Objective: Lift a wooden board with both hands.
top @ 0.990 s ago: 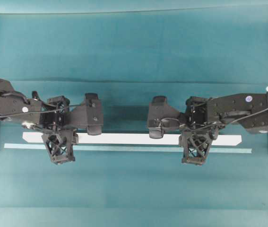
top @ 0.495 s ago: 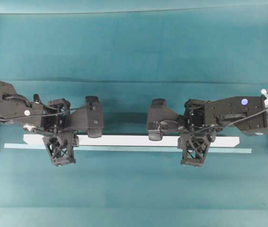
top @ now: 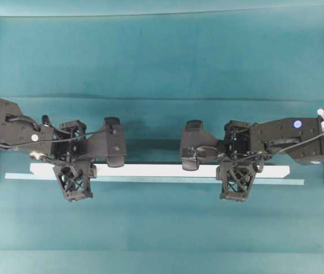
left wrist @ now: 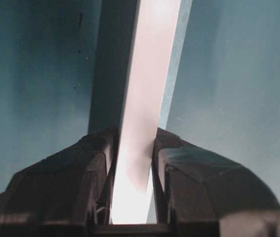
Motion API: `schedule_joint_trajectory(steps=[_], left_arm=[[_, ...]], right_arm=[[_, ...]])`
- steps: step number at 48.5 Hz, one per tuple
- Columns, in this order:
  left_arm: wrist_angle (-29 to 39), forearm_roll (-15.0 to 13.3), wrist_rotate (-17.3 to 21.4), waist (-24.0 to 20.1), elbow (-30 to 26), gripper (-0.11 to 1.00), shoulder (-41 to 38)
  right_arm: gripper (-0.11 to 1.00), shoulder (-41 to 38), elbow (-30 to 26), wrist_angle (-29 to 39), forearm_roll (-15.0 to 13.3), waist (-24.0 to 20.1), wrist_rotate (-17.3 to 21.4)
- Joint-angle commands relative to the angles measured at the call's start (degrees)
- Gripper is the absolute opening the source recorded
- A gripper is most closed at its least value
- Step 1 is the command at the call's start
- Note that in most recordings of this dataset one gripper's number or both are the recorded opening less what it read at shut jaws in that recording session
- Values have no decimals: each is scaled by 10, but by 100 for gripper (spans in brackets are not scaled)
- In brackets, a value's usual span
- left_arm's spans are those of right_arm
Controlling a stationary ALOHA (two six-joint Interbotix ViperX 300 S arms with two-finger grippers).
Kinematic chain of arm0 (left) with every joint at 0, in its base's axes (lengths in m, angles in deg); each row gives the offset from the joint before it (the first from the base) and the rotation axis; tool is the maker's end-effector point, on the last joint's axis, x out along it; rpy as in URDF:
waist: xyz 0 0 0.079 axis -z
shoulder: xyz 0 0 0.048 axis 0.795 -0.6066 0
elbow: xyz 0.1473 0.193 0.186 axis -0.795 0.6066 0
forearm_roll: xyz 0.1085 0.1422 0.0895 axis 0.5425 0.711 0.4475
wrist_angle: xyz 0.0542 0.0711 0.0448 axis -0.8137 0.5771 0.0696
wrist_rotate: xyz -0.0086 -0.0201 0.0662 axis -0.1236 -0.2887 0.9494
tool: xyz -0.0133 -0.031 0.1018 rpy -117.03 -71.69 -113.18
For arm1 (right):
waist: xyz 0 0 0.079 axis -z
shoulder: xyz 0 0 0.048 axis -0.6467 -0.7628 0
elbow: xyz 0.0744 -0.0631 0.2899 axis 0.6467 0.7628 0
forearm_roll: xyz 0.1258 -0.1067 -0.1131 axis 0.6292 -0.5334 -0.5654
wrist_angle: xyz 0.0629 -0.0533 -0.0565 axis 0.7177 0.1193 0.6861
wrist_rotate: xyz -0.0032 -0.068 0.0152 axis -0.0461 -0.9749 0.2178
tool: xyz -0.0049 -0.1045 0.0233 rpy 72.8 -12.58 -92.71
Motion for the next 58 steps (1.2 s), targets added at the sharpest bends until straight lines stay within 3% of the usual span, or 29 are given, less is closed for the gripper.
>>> schedule_joint_trajectory(steps=[1,22,36,39,42,49,53,58], left_arm=[[-4,-2,-10,-4,-3,18,5],[-21,-1,32,-4,1,18,7],[-23,-2,35,-11,2,18,8],[-23,-1,36,-11,2,18,8],[-23,-1,34,-11,2,28,8],[-23,-1,37,-10,4,71,8],[-23,-1,41,-8,4,91,9],[-23,-1,45,-8,6,99,9]], right_arm=[[22,-6,0,-5,3,-4,-1],[22,-7,5,-31,3,-4,4],[23,-7,5,-33,11,-2,5],[31,-7,5,-31,12,-2,7],[48,-7,5,-28,12,0,9],[87,-7,4,-18,12,-1,16],[94,-7,5,-18,12,-1,17],[94,-6,5,-19,11,0,19]])
